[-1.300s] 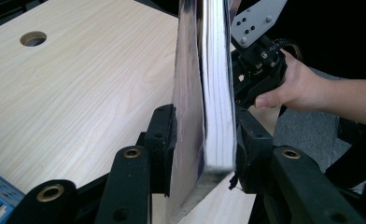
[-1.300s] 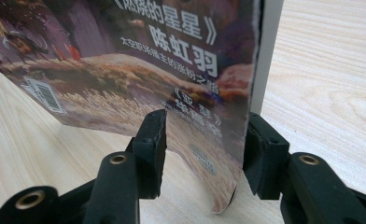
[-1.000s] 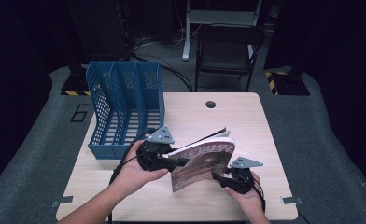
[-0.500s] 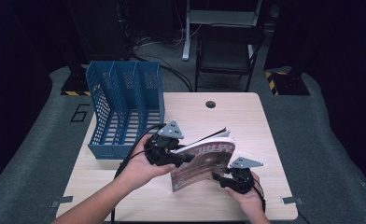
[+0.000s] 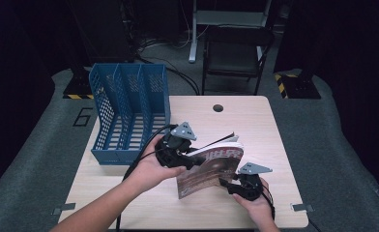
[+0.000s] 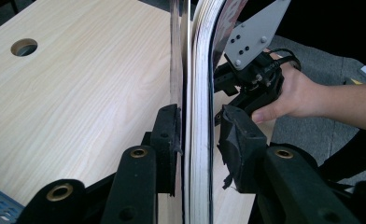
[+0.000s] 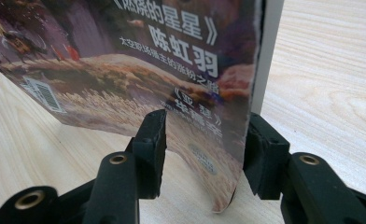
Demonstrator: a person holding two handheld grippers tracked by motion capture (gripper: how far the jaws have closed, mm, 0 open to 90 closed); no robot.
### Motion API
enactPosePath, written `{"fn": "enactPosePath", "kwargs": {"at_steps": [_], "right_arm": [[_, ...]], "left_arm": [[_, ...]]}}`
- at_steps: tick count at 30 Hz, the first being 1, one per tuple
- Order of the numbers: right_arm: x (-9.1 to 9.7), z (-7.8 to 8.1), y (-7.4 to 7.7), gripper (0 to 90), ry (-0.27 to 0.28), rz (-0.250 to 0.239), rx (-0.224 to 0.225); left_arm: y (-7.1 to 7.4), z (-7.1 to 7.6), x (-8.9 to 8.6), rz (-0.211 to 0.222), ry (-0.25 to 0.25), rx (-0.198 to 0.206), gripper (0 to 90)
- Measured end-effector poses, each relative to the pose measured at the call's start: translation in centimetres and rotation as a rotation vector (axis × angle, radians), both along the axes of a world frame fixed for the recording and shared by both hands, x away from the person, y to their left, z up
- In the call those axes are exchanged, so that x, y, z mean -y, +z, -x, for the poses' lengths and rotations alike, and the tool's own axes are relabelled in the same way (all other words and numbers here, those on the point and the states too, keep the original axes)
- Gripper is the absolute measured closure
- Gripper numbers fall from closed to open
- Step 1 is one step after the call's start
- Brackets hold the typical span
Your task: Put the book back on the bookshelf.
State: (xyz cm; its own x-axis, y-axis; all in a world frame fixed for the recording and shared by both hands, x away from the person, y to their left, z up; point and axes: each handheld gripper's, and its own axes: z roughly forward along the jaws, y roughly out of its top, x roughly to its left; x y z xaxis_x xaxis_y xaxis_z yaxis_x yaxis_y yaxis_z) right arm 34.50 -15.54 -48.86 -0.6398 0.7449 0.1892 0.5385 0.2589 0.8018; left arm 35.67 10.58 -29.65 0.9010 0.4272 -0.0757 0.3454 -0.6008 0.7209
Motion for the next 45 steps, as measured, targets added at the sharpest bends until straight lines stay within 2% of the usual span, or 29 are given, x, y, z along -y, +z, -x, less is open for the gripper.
{"fn": "enactPosePath", "kwargs": {"at_steps": [17, 19, 30, 43, 45], "right_arm": [[0.0, 0.0, 0.0, 53.9, 0.001, 0.002, -0.001], [0.0, 0.0, 0.0, 53.9, 0.000, 0.001, -0.001], [0.0, 0.0, 0.0, 53.9, 0.001, 0.001, -0.002], [0.0, -0.1, -0.1, 53.8, 0.002, 0.001, 0.000], [0.0, 0.0, 0.0, 53.8, -0.001, -0.002, -0.006]], "left_arm": [[0.1, -0.8, 0.9, -0.028, 0.008, -0.011, 70.4], [0.0, -0.8, 1.0, -0.020, 0.016, -0.022, 70.6], [-0.1, -1.1, 1.6, -0.040, 0.010, -0.035, 72.7], [-0.2, -1.3, 2.4, -0.106, -0.005, -0.025, 79.3], [-0.2, -1.2, 2.4, -0.105, -0.004, -0.027, 80.7]]}}
